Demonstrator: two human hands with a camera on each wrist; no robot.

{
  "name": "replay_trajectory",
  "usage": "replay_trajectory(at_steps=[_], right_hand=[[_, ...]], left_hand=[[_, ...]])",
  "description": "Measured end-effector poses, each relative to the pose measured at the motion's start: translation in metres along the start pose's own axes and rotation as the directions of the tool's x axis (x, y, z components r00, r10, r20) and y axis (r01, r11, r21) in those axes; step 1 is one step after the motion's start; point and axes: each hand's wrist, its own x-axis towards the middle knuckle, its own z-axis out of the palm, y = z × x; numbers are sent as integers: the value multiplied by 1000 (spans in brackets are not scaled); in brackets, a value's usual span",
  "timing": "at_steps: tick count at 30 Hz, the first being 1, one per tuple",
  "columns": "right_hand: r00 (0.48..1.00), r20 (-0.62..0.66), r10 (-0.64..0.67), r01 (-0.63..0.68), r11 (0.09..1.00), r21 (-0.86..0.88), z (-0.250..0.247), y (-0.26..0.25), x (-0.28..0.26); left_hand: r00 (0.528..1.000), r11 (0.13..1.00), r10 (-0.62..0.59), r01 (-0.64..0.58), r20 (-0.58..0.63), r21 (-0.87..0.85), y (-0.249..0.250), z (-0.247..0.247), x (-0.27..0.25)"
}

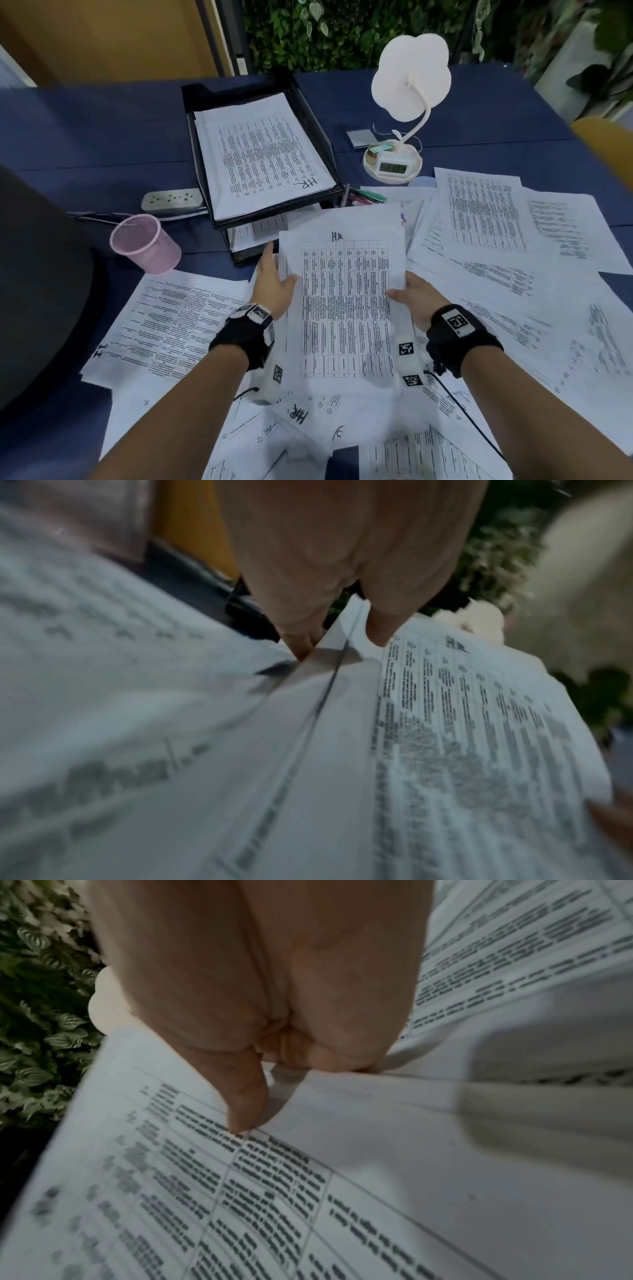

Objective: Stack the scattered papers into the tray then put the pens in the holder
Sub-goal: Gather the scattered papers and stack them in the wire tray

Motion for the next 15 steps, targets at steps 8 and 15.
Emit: replay_trajectory(at_steps=[8, 15], right_hand=[[995, -39, -97, 100, 991, 92, -1, -12, -30], [927, -167, -335, 348, 936, 54, 4, -54, -61]], left_hand=[[994, 957, -96, 105, 48, -271, 3, 7, -17], [981, 924, 118, -166, -157, -345, 48, -13, -29]])
